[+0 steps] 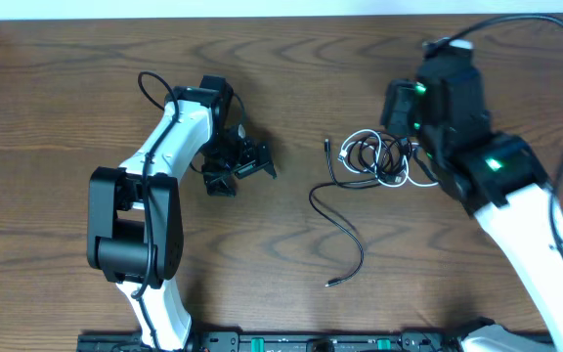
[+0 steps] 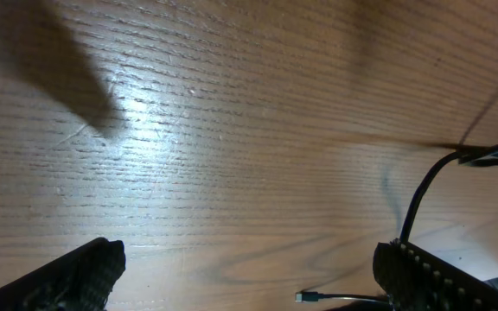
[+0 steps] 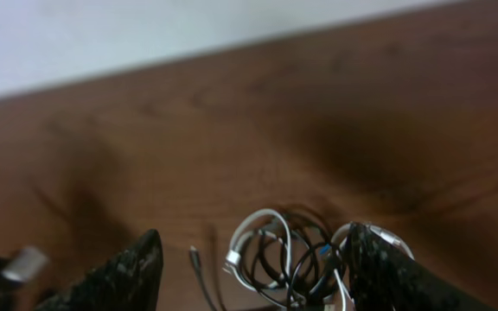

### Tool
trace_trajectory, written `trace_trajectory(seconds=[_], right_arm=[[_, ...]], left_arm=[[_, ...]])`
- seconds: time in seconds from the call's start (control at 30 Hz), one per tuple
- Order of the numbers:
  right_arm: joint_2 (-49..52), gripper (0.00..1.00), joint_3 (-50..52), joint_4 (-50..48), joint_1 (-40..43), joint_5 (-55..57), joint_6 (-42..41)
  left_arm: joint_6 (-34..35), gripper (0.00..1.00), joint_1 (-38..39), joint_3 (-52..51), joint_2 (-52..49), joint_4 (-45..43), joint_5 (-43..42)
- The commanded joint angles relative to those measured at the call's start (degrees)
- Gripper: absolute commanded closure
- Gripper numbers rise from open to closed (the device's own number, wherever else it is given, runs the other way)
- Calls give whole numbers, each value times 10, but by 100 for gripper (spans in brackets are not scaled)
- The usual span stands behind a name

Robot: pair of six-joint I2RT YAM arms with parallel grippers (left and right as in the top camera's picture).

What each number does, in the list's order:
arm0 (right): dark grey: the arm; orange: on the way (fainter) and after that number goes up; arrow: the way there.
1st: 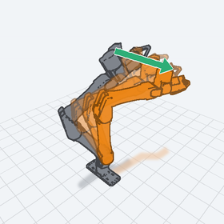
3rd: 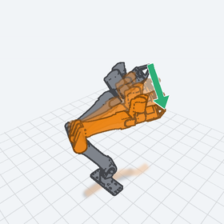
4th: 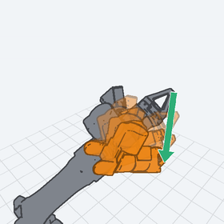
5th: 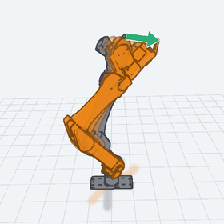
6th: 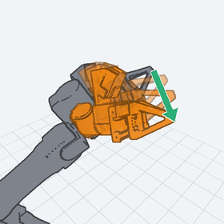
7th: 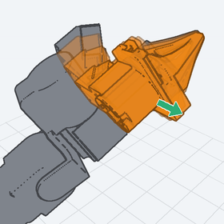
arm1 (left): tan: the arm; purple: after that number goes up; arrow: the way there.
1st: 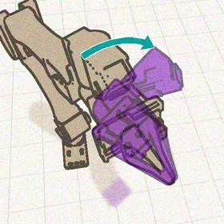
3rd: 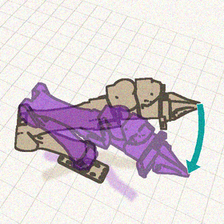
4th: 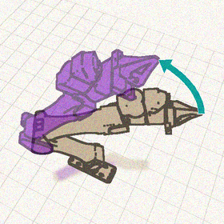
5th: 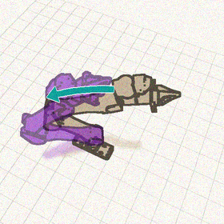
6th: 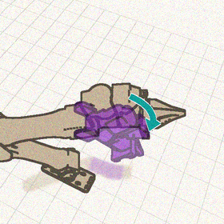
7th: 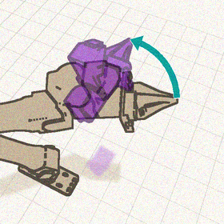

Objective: Untangle cables

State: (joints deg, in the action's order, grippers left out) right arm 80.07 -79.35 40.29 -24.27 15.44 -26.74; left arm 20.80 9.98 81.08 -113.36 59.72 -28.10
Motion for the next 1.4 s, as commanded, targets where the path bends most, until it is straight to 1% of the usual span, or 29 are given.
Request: trace_trajectory(seconds=[0.0, 0.07, 0.13, 0.17, 0.2, 0.27, 0.3, 0.33, 0.4, 0.43, 0.47, 0.5, 0.57, 0.6, 0.63, 0.73, 0.8, 0.87, 0.93, 1.0, 1.1, 1.13, 1.17, 1.2, 1.23, 1.27, 1.3, 1.33, 1.37], right_arm=[[72, 31, 0, -45, 2, -94, 128], [110, 18, 0, -79, 2, -158, 213], [145, 16, 0, -83, 3, -154, 214], [161, 16, 0, -69, 3, -154, 208], [174, 21, 0, -51, 3, -154, 198], [196, 42, 0, -19, 3, -154, 173], [197, 41, 0, -17, 3, -154, 167], [192, 35, -1, -18, 4, -154, 161], [167, 28, -4, -20, 11, -154, 160], [147, 18, -5, -18, 17, -154, 160], [125, 11, -5, -13, 24, -154, 153], [99, 1, -5, -3, 36, -154, 144], [64, 1, -5, 19, 59, -154, 135], [33, 1, -5, 60, 95, -155, 135], [26, 1, -5, 81, 111, -155, 135], [29, 1, 0, 182, 171, -175, 135], [39, 1, 23, 211, 192, -212, 135], [41, 1, 54, 205, 195, -245, 137], [42, 1, 97, 178, 191, -278, 150], [43, 1, 134, 147, 189, -288, 150], [43, 1, 212, 53, 189, -273, 138], [43, 1, 236, 18, 190, -254, 114], [43, 5, 246, 3, 191, -246, 103], [43, 17, 268, -32, 191, -231, 85], [43, 28, 309, -104, 191, -227, 83], [43, 28, 319, -127, 191, -229, 83], [44, 30, 334, -161, 191, -237, 83], [45, 41, 343, -181, 191, -240, 83], [47, 48, 347, -190, 190, -241, 79]], left_arm=[[2, 2, 1, -2, -1, 0, 7], [2, 2, 1, -2, -1, 0, 7], [1, 2, 1, -2, -1, 2, 7], [1, 2, 1, -2, -1, 2, 7], [1, 2, 1, -2, -1, 2, 7], [1, 2, 1, -2, -1, 2, 7], [1, 2, 1, -2, -1, 1, 7], [1, 2, 1, -2, -1, -1, 7], [1, 2, 1, -2, -1, -1, 7], [1, 2, 1, -2, -1, -1, 7], [1, 2, 1, -2, -1, -1, 7], [1, 2, 1, -2, -1, -1, 7], [1, 2, 1, -2, -1, -1, 7], [1, 2, 1, -2, -1, -1, 7], [1, 2, 1, -2, -1, -1, 7], [1, 2, 1, -2, -1, -1, 7], [1, 2, 1, -2, -1, -3, 7], [1, 2, 1, -2, -1, -3, 7], [1, 2, 1, -2, -1, -2, 7], [1, 2, 1, -2, -1, -2, 7], [1, 2, 1, -2, -1, 2, 7], [1, 2, 1, -2, -1, 4, 7], [1, 2, 1, -2, -1, 5, 7], [1, 2, 1, -2, -1, 6, 7], [1, 2, 1, -2, -1, 7, 7], [1, 2, 1, -2, -1, 6, 7], [1, 2, 1, -2, -1, 6, 7], [1, 2, 1, -2, -1, 6, 7], [1, 2, 1, -2, -1, 6, 7]])
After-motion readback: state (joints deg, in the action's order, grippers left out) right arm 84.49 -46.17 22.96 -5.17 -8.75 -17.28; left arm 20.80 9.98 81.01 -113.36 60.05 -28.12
